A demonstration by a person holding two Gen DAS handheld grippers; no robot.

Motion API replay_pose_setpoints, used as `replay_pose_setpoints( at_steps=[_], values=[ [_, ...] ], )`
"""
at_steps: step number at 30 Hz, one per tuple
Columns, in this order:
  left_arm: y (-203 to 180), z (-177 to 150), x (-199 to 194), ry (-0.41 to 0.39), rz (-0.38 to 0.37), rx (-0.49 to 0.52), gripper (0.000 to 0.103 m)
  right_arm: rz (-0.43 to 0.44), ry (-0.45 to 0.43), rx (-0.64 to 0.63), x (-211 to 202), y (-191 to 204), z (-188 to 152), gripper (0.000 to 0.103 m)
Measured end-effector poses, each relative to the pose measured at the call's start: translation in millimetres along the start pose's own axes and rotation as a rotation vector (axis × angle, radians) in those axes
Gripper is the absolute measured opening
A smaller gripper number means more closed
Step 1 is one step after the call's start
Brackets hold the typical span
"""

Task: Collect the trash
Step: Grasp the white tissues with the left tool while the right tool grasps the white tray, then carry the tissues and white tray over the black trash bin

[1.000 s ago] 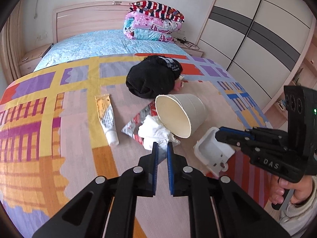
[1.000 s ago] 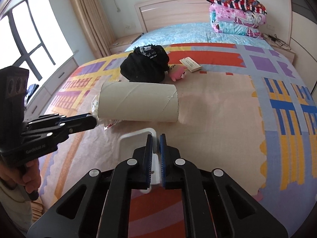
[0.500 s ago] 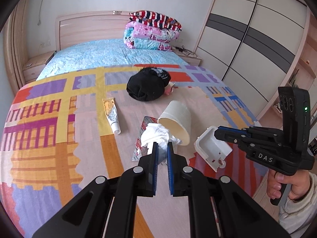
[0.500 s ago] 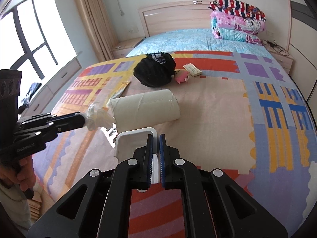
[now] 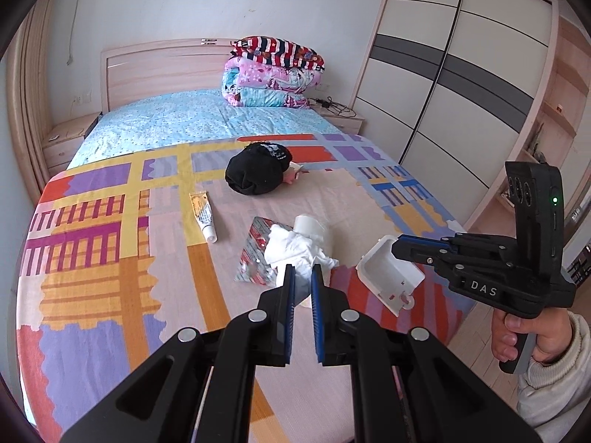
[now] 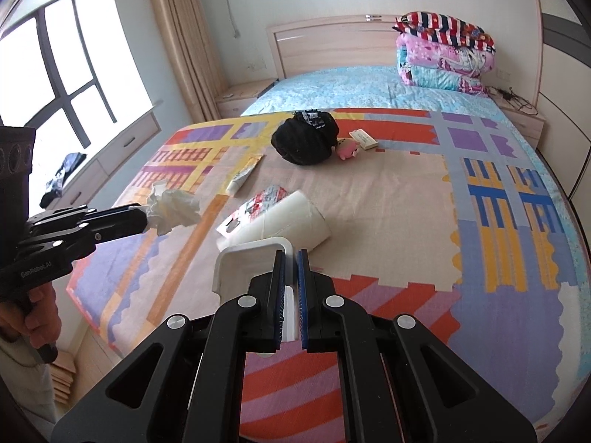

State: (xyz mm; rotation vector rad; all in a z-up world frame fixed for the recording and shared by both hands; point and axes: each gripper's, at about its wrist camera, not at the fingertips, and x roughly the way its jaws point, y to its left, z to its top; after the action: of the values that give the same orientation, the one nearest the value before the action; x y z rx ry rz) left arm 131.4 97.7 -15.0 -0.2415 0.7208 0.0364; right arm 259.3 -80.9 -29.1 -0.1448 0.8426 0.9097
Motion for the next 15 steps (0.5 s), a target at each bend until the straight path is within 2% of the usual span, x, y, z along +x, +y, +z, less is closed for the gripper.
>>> replay_pose_setpoints(
  at_steps=[9,15],
  values=[
    [-14.0,-25.3,-17.7,0.002,-0.026,0.001,0.008,0.009,0.0,-0.016,-14.9,7.4,-17.6,0.007],
    [-26.4,-57.0,-23.8,0.026,-0.05,-0.007,0.008,0.02,0.013,-0.021,-24.5,13.5,-40.1,0.007]
  ],
)
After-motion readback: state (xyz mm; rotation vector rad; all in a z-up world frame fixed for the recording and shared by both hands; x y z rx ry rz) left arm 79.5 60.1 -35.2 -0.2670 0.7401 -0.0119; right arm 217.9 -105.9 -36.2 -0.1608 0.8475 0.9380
